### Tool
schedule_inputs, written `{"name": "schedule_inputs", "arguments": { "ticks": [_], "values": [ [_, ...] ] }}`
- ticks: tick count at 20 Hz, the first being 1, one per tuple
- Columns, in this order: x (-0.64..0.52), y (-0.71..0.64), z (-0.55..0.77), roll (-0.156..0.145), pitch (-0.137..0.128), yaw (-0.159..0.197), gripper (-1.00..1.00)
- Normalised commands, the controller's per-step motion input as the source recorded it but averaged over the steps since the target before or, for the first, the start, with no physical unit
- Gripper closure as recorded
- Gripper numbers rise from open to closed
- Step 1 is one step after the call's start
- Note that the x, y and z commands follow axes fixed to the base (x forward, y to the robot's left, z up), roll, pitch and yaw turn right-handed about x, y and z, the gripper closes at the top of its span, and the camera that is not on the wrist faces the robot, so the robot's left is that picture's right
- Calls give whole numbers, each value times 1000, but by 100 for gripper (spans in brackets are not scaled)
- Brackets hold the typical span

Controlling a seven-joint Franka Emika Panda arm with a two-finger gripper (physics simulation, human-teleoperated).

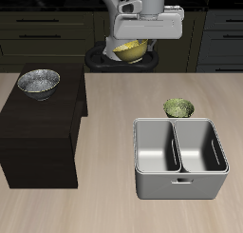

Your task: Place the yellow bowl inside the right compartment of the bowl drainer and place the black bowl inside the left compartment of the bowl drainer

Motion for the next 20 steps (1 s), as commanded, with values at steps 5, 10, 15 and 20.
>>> {"name": "schedule_inputs", "arguments": {
  "ticks": [5,10,15,20],
  "values": [
    [517,93,196,-56,20,-4,100],
    [593,84,215,-49,48,-15,100],
    [633,95,77,-26,56,12,100],
    [401,45,20,-27,27,-1,100]
  ]
}}
